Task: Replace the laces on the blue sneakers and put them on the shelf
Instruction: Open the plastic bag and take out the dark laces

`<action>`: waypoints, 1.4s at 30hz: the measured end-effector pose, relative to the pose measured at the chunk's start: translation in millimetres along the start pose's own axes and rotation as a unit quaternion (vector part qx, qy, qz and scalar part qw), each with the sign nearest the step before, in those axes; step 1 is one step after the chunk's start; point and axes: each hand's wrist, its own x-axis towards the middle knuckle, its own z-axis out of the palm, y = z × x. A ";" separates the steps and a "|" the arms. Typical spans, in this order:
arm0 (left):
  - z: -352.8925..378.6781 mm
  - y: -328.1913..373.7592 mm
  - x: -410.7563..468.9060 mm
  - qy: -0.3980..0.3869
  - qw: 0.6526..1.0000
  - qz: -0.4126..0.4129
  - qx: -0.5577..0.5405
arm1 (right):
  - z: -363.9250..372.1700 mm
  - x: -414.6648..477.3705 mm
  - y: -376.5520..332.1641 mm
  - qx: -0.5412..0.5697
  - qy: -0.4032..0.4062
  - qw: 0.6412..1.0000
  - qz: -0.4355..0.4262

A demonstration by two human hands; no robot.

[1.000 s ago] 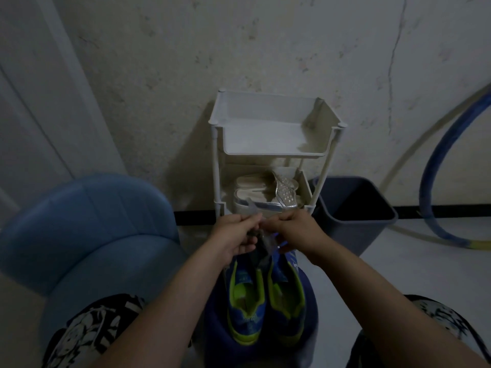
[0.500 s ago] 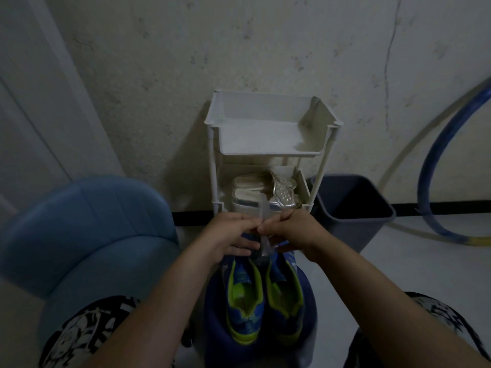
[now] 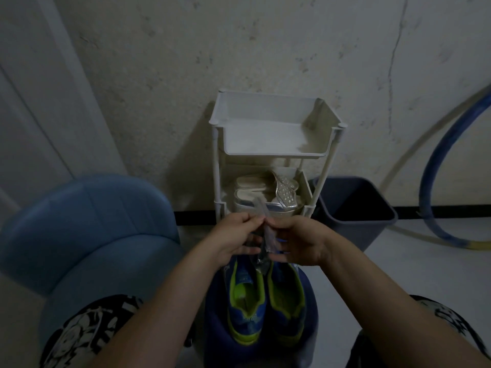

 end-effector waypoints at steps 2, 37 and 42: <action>3.1 -1.3 -0.1 0.026 0.999 0.016 0.035 | -0.2 2.0 0.8 -0.036 0.020 0.999 -0.016; 7.6 1.6 -6.4 0.053 0.998 -0.010 0.033 | -3.9 -4.1 -5.1 -0.093 0.102 0.988 -0.065; 2.6 5.3 -6.3 0.098 0.994 -0.039 0.035 | -1.1 -0.1 -4.6 -0.035 0.217 0.965 -0.144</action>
